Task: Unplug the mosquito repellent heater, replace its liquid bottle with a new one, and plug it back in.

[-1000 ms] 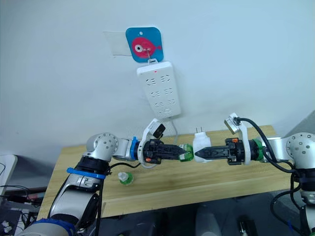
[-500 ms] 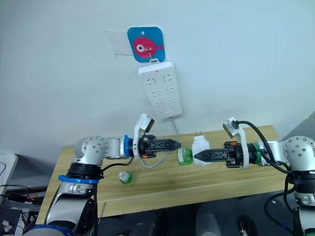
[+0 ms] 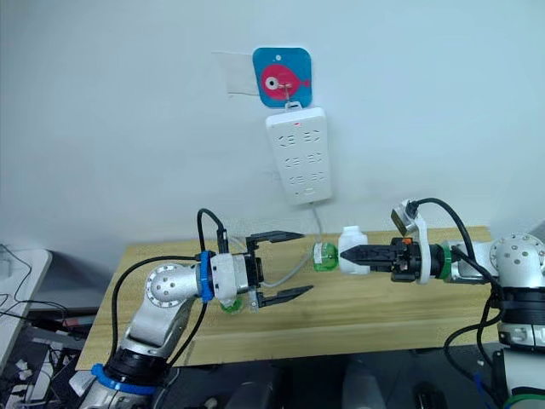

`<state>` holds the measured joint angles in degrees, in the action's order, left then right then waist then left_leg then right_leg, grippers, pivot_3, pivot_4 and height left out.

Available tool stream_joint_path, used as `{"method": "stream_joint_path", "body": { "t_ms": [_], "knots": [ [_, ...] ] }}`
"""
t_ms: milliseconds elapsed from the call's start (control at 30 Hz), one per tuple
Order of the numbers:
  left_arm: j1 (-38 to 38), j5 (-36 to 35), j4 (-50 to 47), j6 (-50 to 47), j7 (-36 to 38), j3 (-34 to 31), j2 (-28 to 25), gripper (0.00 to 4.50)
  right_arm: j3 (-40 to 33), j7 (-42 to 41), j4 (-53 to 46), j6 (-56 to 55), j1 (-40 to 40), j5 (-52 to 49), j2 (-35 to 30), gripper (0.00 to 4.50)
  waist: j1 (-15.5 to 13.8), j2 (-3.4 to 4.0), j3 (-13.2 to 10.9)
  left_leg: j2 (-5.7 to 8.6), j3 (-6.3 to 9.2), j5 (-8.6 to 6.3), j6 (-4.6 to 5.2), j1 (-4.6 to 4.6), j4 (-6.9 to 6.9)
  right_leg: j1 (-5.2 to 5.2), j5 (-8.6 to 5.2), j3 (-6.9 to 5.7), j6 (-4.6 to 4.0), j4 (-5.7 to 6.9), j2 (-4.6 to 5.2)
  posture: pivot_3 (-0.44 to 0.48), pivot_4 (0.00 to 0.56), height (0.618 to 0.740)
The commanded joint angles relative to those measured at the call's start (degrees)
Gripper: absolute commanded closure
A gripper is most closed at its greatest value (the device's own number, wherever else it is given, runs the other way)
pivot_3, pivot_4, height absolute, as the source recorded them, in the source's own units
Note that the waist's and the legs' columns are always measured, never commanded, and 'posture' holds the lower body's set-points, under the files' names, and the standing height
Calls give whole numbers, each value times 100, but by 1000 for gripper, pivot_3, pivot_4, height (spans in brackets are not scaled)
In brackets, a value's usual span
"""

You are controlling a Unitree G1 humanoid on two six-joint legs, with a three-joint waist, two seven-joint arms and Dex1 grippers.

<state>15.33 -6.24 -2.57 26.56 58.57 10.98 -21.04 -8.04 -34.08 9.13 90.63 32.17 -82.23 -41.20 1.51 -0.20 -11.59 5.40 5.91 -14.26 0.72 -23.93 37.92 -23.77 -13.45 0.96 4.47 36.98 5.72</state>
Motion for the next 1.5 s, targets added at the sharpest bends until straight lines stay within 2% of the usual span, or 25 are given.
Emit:
{"method": "stream_joint_path", "body": {
  "t_ms": [33,233,467,567,733,833,900,933,1033,1100,1167,1233,1300,1367,1500],
  "knots": [
    [237,375,493,1041,-361,102,122,36,-244,16,-124,168,110,-243,-2,1485,2,-1,0,4,-3,-2,4,-2,4,0,2,1,4,-2,3,-118,203,740],
    [660,536,1141,1519,-661,279,274,36,-194,143,-192,187,133,-454,32,1485,37,0,0,-2,0,-2,7,0,5,1,4,-3,7,6,-1,-121,207,740],
    [796,434,1359,1795,-627,544,215,36,-191,234,-181,186,143,-488,55,1485,77,0,0,-4,-1,-3,8,0,4,0,3,0,7,7,-26,-128,208,740],
    [806,373,1406,1818,-609,582,181,599,-196,267,-186,186,146,-506,72,1485,100,0,0,-4,0,-3,8,1,4,0,3,-1,7,7,-28,-139,208,740],
    [844,282,1405,1834,-578,648,161,2138,-202,310,-195,186,143,-527,104,1485,108,0,0,-4,1,-3,8,0,5,0,4,-1,7,7,-30,-140,208,740],
    [882,185,1404,1799,-542,667,142,2227,-206,321,-185,186,146,-507,103,1485,113,0,0,-5,1,-3,8,1,4,0,3,-1,7,7,-32,-139,209,740],
    [845,-159,1270,1475,-337,733,111,2227,-210,310,-201,182,148,-466,90,1485,121,0,0,-5,1,-3,8,1,4,1,3,-1,7,6,-32,-142,208,740],
    [793,-435,1129,1064,-171,786,76,2227,-207,292,-216,179,152,-438,79,1485,124,0,0,-5,1,-3,8,0,4,1,3,-1,7,7,-33,-142,208,740],
    [657,-1838,236,-1896,80,834,-195,2227,-137,149,-307,186,160,-457,-124,1485,153,0,-1,-5,5,-3,8,-1,4,0,3,-2,8,8,-34,-151,204,740],
    [779,-3048,-216,-3992,-152,667,-410,2227,-76,3,-485,187,167,-459,-267,1485,184,0,-1,-6,10,-3,9,-2,5,0,1,-3,11,9,-40,-151,204,740],
    [1041,-4237,-228,-6081,-381,443,-608,2227,-34,-97,-699,187,198,-489,-325,1485,205,0,-1,-9,16,-3,9,-2,5,1,0,-3,12,10,-47,-153,201,740],
    [1299,-5136,147,-7603,-611,161,-674,2227,-20,-92,-809,183,240,-551,-285,1485,255,0,-1,-12,25,-3,10,0,6,2,-4,-9,16,14,-55,-158,197,740],
    [1522,-5689,894,-8748,-805,-156,-618,2227,39,-171,-1080,156,218,-488,-260,1485,316,0,-1,-12,28,-3,10,2,7,4,-7,-12,19,17,-59,-165,195,740],
    [1642,-5964,1362,-9455,-855,-356,-586,2227,75,-128,-1179,114,199,-473,-210,1485,363,0,-1,-11,27,-3,10,2,8,4,-12,-11,24,18,-60,-178,194,740],
    [1770,-6201,1704,-10362,-756,-507,-538,2227,114,-31,-1261,31,165,-423,-128,1485,422,0,-1,-10,23,-2,7,1,7,1,-14,-2,21,14,-60,-185,189,740]
  ]
}}
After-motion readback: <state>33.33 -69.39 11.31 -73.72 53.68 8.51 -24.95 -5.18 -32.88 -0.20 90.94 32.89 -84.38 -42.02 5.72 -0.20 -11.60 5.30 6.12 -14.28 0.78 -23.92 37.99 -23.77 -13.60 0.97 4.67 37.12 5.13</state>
